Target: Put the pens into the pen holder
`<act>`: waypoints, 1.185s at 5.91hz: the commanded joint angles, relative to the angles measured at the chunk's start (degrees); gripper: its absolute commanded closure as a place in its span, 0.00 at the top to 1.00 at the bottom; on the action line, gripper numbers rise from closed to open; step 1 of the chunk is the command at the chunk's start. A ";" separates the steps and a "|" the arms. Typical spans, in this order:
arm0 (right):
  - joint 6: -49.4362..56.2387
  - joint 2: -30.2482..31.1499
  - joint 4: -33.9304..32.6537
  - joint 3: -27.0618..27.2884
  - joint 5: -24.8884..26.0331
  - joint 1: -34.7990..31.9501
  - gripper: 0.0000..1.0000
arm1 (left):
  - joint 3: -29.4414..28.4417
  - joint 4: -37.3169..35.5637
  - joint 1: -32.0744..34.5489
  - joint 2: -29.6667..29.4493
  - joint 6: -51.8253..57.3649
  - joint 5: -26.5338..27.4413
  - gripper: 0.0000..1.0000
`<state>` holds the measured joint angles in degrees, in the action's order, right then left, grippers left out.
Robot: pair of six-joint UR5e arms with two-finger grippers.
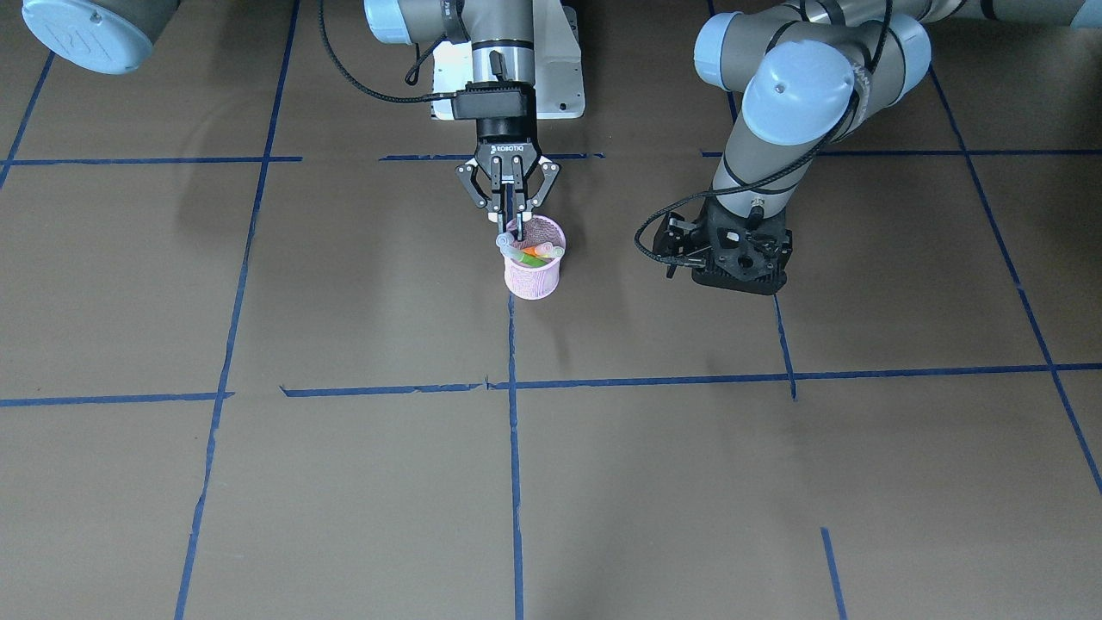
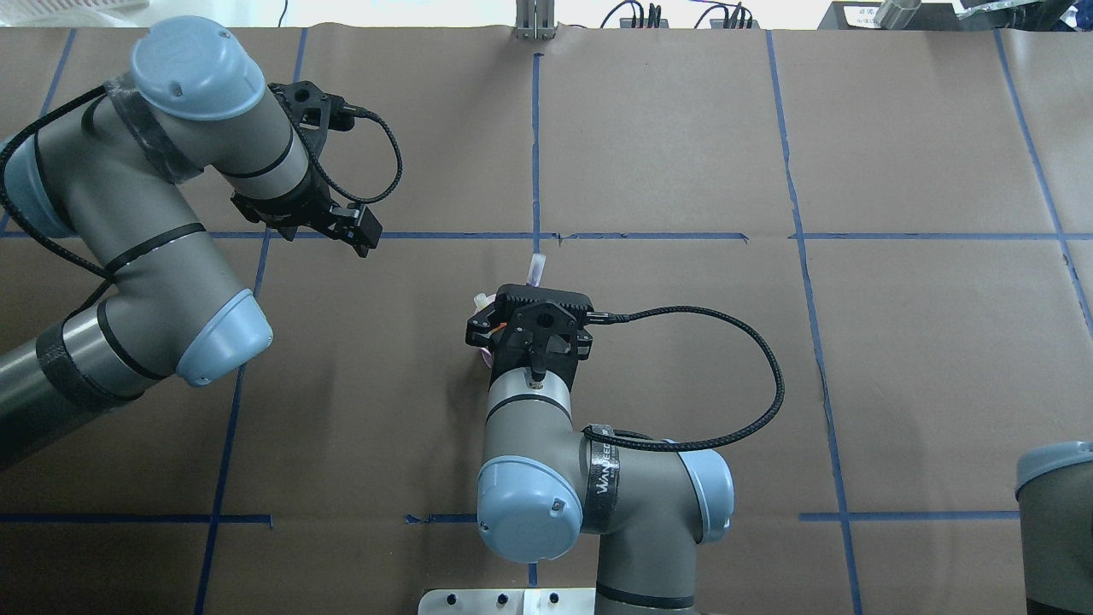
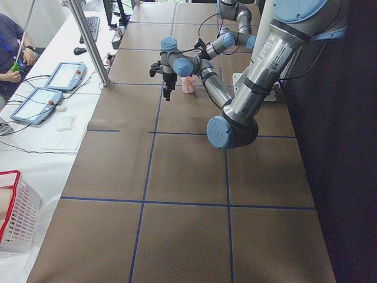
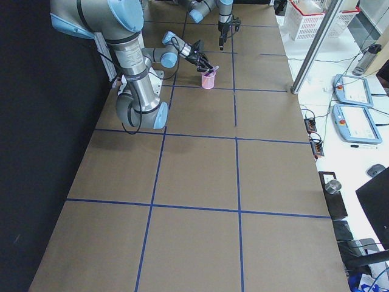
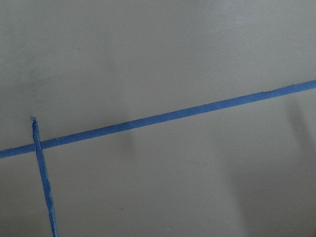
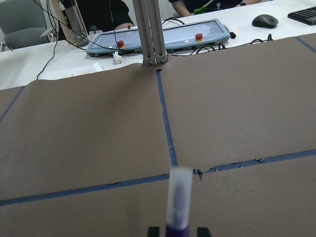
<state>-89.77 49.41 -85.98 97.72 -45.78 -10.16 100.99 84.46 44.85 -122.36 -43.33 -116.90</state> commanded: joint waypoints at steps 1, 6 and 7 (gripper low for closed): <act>0.82 -0.62 -0.32 0.27 -2.71 -0.64 1.00 | -0.01 0.00 -0.03 -0.16 0.00 0.00 1.00; 21.14 -1.33 -6.61 0.72 -56.94 -29.14 1.00 | 0.08 -0.26 1.54 0.01 0.52 -0.17 0.99; 30.96 0.32 -9.18 0.28 -65.84 -35.91 1.00 | 0.17 -0.70 4.95 0.54 2.61 -0.61 0.99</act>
<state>-67.66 48.55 -92.30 98.34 -101.98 -39.22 101.11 84.10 47.23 -122.20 -42.23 -117.16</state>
